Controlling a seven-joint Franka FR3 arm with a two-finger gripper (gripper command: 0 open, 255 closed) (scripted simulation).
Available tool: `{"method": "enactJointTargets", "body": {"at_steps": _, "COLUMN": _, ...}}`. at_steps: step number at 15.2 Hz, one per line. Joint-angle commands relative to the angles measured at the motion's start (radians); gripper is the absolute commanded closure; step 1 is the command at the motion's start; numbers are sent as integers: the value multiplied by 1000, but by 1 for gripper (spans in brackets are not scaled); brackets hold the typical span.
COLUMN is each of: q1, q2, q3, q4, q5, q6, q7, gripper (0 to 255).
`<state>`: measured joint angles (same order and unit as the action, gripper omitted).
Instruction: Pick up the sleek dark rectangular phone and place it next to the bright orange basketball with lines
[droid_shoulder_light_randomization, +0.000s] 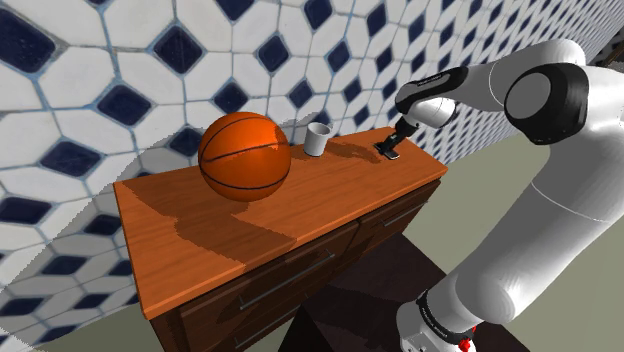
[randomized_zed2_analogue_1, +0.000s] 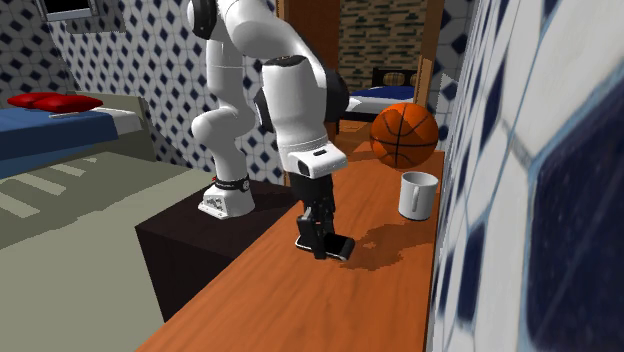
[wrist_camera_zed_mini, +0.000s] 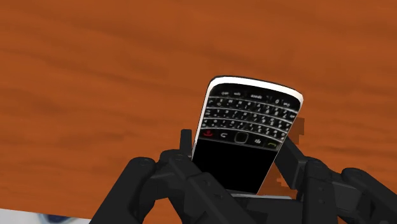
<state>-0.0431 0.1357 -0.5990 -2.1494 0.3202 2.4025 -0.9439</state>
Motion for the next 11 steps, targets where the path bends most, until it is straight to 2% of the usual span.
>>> {"method": "enactJointTargets", "body": {"at_steps": 1, "q1": 3, "q2": -17, "q3": -6, "q4": 13, "q5": -22, "q6": -25, "q7": 17, "gripper": 255}}
{"method": "enactJointTargets", "body": {"at_steps": 11, "q1": 13, "q2": -93, "q3": -16, "q4": 74, "q5": -107, "q6": -140, "q7": 87, "gripper": 255}}
